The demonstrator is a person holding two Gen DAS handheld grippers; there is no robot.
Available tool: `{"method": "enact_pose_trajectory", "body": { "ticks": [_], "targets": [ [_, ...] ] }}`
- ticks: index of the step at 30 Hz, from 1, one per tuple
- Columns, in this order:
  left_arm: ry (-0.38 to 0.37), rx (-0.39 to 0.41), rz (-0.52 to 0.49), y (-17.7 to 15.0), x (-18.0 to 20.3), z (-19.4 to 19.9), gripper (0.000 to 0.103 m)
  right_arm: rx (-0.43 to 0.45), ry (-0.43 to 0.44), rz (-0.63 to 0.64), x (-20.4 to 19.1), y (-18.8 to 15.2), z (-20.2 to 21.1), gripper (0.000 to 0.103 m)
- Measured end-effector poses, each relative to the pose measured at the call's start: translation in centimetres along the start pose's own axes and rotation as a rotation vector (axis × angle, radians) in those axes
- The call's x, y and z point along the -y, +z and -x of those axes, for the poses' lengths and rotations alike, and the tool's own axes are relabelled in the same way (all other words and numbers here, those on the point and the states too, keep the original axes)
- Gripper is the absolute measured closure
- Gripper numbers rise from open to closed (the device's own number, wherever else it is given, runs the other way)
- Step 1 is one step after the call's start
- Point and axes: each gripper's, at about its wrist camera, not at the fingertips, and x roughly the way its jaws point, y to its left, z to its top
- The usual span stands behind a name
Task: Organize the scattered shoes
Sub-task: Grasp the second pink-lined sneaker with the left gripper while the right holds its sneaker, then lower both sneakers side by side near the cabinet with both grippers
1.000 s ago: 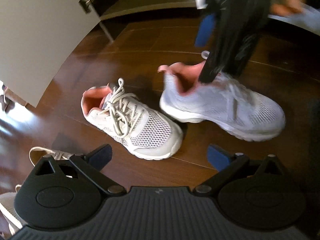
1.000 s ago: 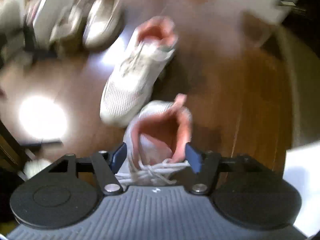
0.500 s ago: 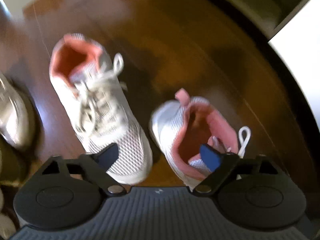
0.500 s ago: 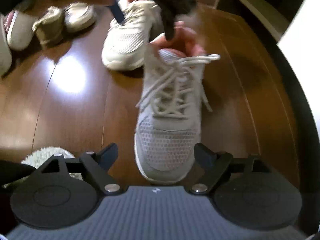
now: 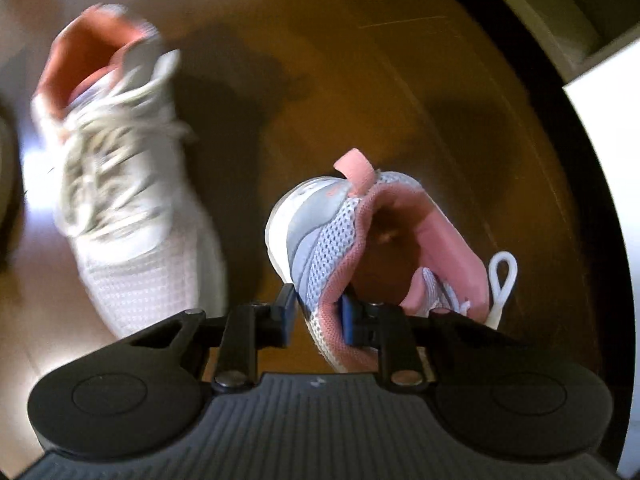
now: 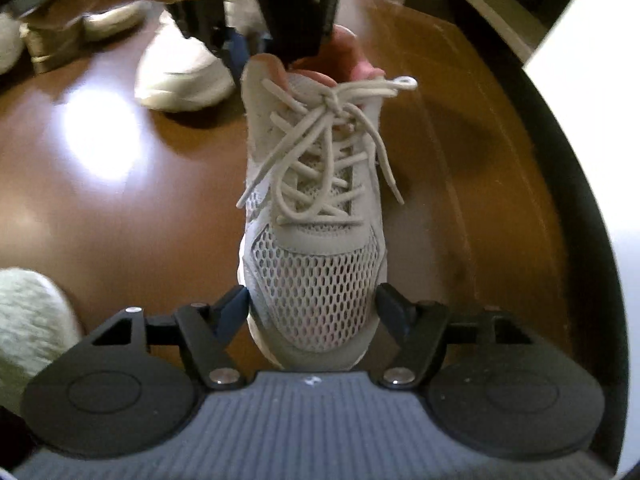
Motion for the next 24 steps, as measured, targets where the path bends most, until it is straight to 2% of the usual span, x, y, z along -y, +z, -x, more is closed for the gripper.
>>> {"method": "enact_pose_trajectory", "body": {
  "ticks": [6,13,18,21,24],
  "targets": [
    [-0.042,0.030,-0.040,1.7,4.0,-1.0,0.075,-0.009,-0.054,-0.040,3.4,-0.4,-0.7,0.038],
    [-0.044,0.040,-0.036,2.8,5.7,-1.4,0.074,0.009,-0.075,-0.043,5.7,-0.1,-2.0,0.039],
    [-0.041,0.040,-0.023,2.6,6.0,-1.5,0.073,0.018,-0.077,-0.029,5.7,0.0,-2.5,0.039],
    [-0.030,0.041,-0.030,2.2,5.9,-1.0,0.069,0.014,-0.084,-0.036,5.7,0.0,-2.8,0.036],
    [0.004,0.086,-0.076,1.8,6.5,0.7,0.062,0.031,-0.122,-0.083,5.7,0.6,-1.5,0.032]
  ]
}}
